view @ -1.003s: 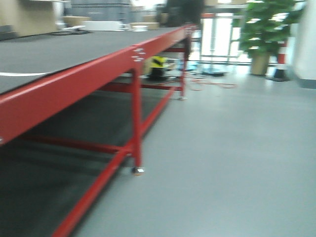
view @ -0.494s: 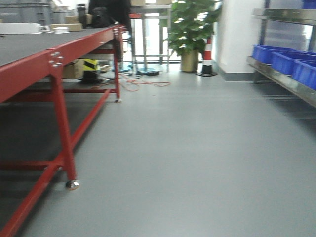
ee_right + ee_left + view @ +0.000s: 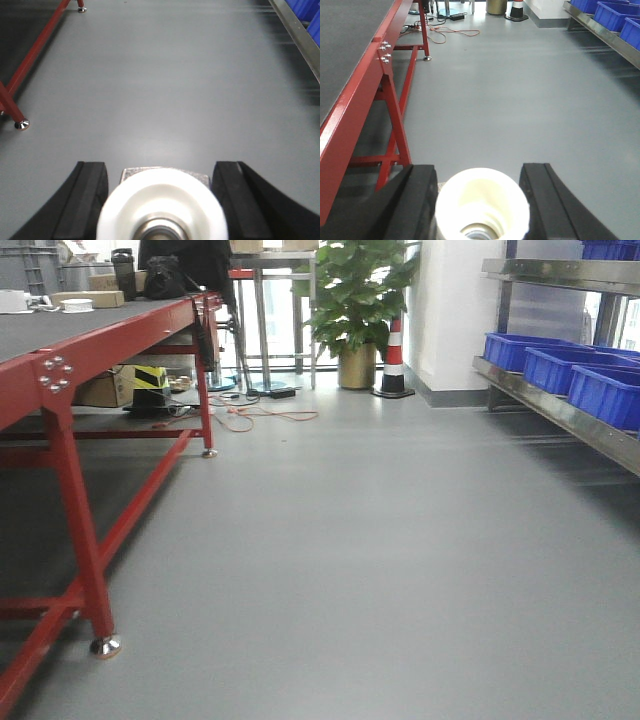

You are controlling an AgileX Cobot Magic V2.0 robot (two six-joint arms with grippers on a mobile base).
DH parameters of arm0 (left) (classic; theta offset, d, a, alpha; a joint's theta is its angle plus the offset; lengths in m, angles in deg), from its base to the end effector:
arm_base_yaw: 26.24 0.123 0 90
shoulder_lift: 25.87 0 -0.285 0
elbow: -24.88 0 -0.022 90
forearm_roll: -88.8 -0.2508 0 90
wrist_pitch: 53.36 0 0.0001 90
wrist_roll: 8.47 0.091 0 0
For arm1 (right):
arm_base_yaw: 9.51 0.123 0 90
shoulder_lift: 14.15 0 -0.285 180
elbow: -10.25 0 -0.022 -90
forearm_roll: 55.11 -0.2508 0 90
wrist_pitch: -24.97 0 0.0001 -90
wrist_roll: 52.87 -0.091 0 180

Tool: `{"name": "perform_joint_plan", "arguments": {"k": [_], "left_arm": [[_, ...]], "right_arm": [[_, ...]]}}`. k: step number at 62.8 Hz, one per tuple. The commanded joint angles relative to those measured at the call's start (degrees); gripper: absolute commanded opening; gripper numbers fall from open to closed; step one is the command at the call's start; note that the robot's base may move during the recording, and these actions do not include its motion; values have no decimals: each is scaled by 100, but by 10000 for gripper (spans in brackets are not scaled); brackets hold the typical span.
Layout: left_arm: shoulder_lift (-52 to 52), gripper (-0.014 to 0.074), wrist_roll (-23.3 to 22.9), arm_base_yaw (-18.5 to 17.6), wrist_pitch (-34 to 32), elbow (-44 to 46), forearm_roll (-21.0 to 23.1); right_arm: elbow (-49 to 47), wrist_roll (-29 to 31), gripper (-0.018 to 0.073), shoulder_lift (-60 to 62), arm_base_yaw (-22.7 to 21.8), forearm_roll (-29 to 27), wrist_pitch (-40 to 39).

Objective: Place valve from conveyor to right shelf box
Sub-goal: 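Drive the base away from the conveyor to the shelf of blue bins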

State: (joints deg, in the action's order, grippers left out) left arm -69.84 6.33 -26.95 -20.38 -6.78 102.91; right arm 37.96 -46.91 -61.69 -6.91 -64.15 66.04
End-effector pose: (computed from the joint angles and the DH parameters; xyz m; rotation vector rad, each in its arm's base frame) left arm 0.1181 -0.0136 0.3767 0.1502 1.8740 -0.0991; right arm 0.1253 0.0151 0.3787 -0.0958 2.0220 0.1431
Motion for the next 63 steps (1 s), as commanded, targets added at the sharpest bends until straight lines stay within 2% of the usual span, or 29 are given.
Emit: {"name": "perform_joint_plan", "arguments": {"k": [1,63], "left_arm": [[31,-111,3,-4,-275,32,75],[31,-111,3,-4,-275,32,75]], "right_arm": [[-26,3,-163,45,-10,18,-425],[-26,3,-163,45,-10,18,-425]]}}
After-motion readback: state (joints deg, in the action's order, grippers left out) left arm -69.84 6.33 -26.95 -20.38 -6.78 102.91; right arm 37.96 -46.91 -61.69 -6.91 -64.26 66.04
